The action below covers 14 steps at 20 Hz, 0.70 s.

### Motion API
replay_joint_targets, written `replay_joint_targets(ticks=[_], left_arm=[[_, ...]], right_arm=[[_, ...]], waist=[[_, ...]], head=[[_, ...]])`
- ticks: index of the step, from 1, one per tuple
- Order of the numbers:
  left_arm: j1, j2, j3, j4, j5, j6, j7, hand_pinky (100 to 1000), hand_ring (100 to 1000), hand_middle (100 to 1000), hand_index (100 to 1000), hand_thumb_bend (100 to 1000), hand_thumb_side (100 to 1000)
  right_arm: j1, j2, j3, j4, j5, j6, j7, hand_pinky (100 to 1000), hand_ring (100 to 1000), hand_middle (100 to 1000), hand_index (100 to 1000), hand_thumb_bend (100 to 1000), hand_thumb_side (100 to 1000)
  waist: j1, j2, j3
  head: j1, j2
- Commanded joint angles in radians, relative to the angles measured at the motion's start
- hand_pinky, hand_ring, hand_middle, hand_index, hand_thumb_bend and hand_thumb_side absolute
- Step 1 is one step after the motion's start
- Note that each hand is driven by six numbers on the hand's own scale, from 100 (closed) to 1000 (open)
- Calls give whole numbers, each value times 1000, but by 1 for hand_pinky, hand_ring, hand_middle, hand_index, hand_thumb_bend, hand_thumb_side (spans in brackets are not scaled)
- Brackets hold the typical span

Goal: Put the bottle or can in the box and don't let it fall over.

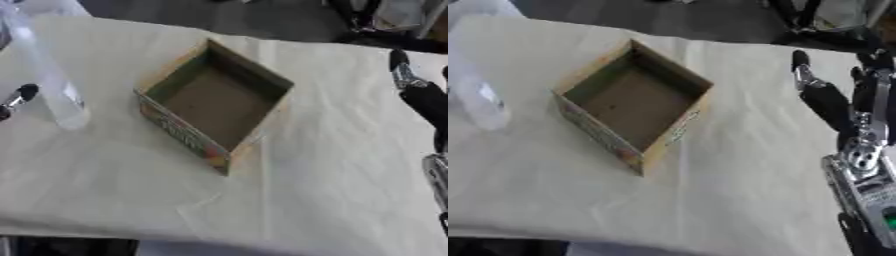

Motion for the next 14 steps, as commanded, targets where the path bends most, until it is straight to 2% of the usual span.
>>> replay_joint_targets(ticks=[1,6,11,14], left_arm=[[-33,28,-4,7,-1,-1,-17,1000,944,887,873,649,345],[-63,23,-20,24,-5,-6,-50,1000,943,887,872,646,346],[-85,16,-27,27,-9,-9,-75,1000,943,888,871,646,350],[-100,9,-30,37,-13,-7,-81,1000,946,891,870,635,359]], right_arm=[[-11,-8,-3,-24,-6,0,4,1000,1000,1000,920,441,154],[-11,-4,-1,-24,-8,2,4,1000,1000,1000,920,438,155],[-12,-2,0,-24,-10,3,2,1000,1000,1000,920,438,155],[-13,-1,2,-24,-11,3,4,1000,1000,1000,920,435,156]], waist=[[4,-7,-2],[1,-5,-3],[-1,-5,-3],[-2,-6,-2]], head=[[3,-12],[10,-16],[52,-26],[60,-30]])
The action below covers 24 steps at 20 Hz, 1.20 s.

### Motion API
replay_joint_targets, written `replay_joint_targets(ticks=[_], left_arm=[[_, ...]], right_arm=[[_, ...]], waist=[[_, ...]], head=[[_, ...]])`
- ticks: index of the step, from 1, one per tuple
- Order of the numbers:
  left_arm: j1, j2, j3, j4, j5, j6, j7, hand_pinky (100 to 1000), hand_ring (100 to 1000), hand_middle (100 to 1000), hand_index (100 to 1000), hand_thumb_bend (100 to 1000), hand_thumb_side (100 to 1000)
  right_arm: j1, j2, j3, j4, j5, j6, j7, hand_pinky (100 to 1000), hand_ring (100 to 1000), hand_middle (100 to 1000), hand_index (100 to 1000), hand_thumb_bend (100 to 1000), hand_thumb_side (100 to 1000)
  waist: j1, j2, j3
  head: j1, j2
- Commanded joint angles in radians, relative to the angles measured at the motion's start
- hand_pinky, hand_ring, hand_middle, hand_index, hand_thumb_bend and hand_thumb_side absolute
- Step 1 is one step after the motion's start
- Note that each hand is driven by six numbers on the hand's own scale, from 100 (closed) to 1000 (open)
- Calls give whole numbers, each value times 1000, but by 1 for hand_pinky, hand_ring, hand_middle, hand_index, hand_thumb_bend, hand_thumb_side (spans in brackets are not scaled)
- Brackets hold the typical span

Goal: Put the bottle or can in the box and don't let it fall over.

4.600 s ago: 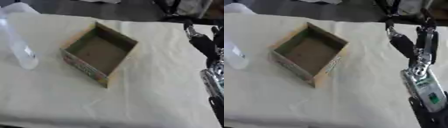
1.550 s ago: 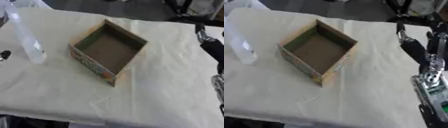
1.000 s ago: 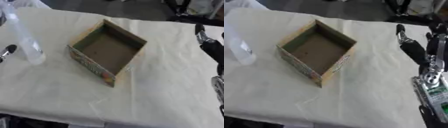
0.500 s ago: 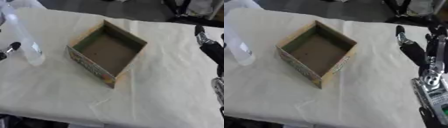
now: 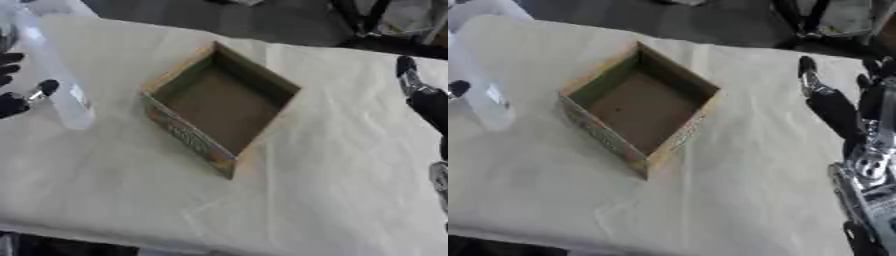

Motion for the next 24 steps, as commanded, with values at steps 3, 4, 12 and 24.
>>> replay_joint_targets(ticks=[3,4,12,24], left_arm=[[-41,7,-3,6,-4,-3,-24,1000,949,894,870,622,369],[-45,6,-5,8,-3,-4,-31,1000,950,895,870,618,373],[-94,-18,-20,61,-43,5,-59,1000,949,895,870,622,379],[-137,-49,-28,136,-82,0,-67,1000,949,895,851,607,383]], right_arm=[[-12,-8,0,-24,-6,1,1,1000,1000,1000,920,434,157],[-12,-7,0,-24,-7,1,0,1000,1000,1000,921,433,157],[-15,-2,3,-24,-9,-1,1,1000,1000,1000,919,431,158],[-24,6,6,-24,-12,-2,1,1000,1000,1000,919,425,161]], waist=[[3,-10,-1],[3,-9,-2],[-1,-5,-8],[-6,8,-19]], head=[[4,-12],[1,-11],[-12,-12],[-27,-18]])
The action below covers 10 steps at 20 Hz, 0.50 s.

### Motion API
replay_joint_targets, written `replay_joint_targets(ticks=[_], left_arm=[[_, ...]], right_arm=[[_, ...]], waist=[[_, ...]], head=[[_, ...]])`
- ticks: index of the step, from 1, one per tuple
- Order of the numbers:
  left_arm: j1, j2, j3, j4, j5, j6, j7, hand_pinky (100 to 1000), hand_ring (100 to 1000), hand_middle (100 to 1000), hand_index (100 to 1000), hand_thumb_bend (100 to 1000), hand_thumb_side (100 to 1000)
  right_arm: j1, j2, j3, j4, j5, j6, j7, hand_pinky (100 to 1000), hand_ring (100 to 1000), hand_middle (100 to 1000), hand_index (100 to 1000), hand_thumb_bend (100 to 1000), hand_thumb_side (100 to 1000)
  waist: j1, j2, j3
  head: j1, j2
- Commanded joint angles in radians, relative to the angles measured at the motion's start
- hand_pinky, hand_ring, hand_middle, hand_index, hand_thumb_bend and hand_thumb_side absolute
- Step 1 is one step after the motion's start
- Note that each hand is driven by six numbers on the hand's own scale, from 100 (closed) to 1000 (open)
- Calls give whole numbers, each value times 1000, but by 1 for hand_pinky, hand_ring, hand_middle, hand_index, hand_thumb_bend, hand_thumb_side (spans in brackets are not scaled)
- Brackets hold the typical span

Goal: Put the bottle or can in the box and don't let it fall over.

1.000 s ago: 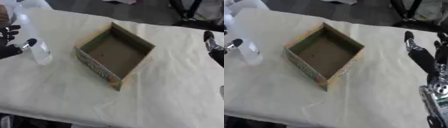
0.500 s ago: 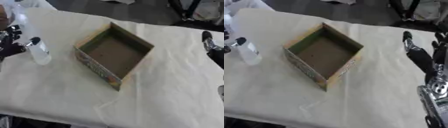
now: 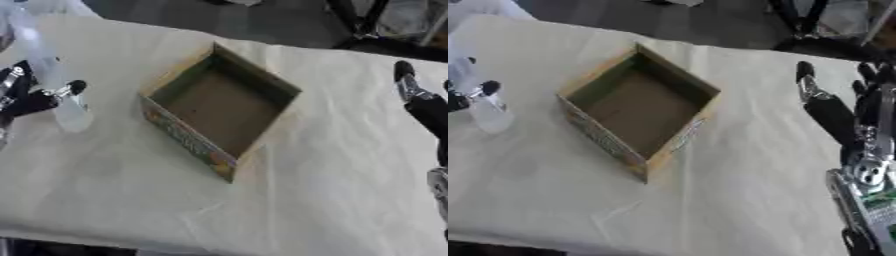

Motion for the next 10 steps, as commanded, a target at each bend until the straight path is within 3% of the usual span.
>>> replay_joint_targets(ticks=[1,2,4,7,8,10], left_arm=[[-27,10,3,0,-4,-1,2,1000,948,893,825,593,373],[-27,9,3,2,-4,-2,5,1000,946,891,808,581,366],[-27,6,5,3,0,-5,16,1000,939,885,754,461,311],[-26,1,9,6,26,1,40,1000,925,871,662,100,130],[-26,-1,10,6,41,5,49,1000,921,867,639,100,123],[-27,-3,13,5,71,14,68,1000,910,858,571,100,198]], right_arm=[[-14,-11,-4,-24,-3,0,-2,1000,1000,1000,919,425,161],[-14,-11,-5,-24,-3,0,-2,1000,1000,1000,919,425,161],[-14,-10,-5,-24,-4,0,-3,1000,1000,1000,920,424,162],[-14,-9,-5,-24,-5,1,-4,1000,1000,1000,920,421,163],[-14,-9,-5,-24,-5,1,-4,1000,1000,1000,920,420,163],[-13,-8,-5,-24,-5,1,-4,1000,1000,1000,920,419,164]], waist=[[5,-9,-2],[5,-9,-2],[5,-9,-2],[5,-9,-2],[5,-9,-2],[5,-10,-2]], head=[[-5,-10],[-5,-10],[-5,-12],[-4,-13],[-4,-13],[-4,-13]])
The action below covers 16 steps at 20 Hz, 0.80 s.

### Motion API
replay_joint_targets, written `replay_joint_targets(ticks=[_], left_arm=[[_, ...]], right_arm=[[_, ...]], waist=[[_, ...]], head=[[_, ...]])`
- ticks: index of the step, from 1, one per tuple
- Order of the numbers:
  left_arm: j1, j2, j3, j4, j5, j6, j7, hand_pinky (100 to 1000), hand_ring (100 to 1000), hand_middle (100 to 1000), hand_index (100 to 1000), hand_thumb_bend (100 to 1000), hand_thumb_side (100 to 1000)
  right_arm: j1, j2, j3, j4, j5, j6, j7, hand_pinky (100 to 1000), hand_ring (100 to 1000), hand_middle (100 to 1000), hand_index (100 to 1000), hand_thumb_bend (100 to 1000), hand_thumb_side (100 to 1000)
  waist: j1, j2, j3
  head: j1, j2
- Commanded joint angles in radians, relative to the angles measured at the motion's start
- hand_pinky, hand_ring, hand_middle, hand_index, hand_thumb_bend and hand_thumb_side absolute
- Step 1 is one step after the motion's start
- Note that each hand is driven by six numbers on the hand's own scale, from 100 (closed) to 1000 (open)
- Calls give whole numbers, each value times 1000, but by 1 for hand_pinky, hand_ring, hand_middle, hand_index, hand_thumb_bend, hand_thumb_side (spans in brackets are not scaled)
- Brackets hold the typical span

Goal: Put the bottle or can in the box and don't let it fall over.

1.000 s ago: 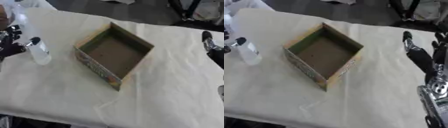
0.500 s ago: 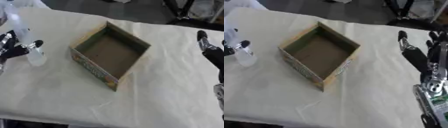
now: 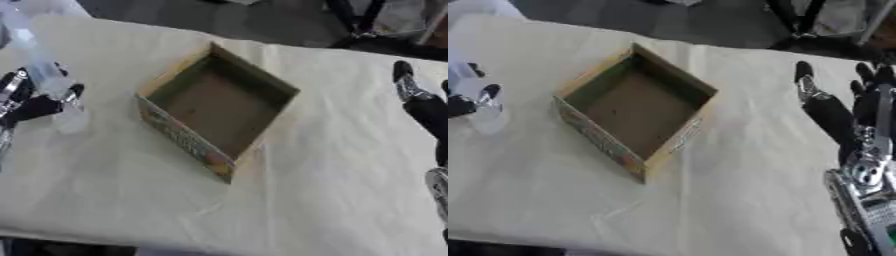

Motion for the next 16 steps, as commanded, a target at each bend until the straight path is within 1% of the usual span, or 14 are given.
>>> replay_joint_targets(ticks=[1,3,5,12,16], left_arm=[[-21,17,11,-10,45,11,34,1000,903,851,532,100,260],[-23,17,7,-14,69,17,50,1000,896,845,462,100,263],[-23,18,1,-18,87,21,54,1000,893,843,422,100,273],[-27,19,-4,-29,118,31,33,1000,877,837,293,100,354],[-35,21,-5,-45,126,37,27,1000,866,828,243,100,395]], right_arm=[[-10,-9,-5,-24,-5,1,-4,1000,1000,1000,920,418,165],[-10,-9,-5,-24,-5,1,-4,1000,1000,1000,921,417,165],[-9,-8,-5,-24,-5,2,-5,1000,1000,1000,921,415,166],[-6,-6,-6,-24,-9,4,-9,1000,1000,1000,920,409,170],[-7,-8,-7,-24,-9,2,-9,1000,1000,1000,920,405,170]], waist=[[6,-11,-1],[6,-11,-2],[6,-12,-2],[6,-13,-3],[7,-15,-4]], head=[[-2,-11],[-2,-11],[-2,-10],[-2,-8],[-3,-5]])
